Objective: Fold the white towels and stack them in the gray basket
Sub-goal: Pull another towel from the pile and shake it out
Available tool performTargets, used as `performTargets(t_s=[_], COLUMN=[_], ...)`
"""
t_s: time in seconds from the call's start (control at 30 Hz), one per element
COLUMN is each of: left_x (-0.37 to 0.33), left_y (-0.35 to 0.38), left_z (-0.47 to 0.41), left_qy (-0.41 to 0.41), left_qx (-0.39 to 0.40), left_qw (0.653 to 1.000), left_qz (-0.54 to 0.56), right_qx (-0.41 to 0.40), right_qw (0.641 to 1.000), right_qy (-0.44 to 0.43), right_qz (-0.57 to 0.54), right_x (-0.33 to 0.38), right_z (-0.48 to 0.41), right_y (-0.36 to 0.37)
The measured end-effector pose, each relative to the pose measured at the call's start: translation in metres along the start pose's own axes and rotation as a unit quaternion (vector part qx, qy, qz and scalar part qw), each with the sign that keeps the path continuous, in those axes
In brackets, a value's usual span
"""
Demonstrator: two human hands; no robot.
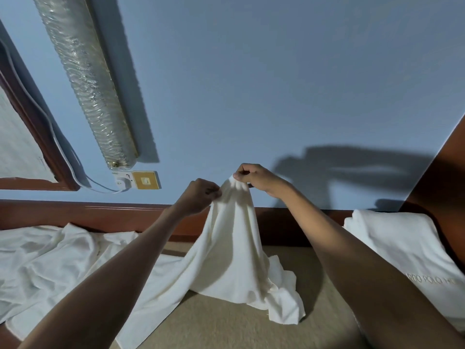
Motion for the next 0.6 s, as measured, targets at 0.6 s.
performTargets(t_s=[0.6], left_x=[-0.027], left_y=[-0.037], left_z=[-0.028], left_qy=[-0.013], left_qx=[0.053], left_qw=[0.990], left_qz=[0.130], right_qx=[0.039], right_qw=[0.997], right_qy=[0.008], right_qz=[0.065], right_x=[-0.007], right_z=[0.007], right_y=[0.016])
Point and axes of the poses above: each hand's wrist, its own z-axis away from the middle knuckle, its own y-axis out of the palm, x = y × z, the point moved 10 cm from there along -z, towards the middle knuckle, and after that the axes turned 12 degrees about -z, right-handed, at the moved point
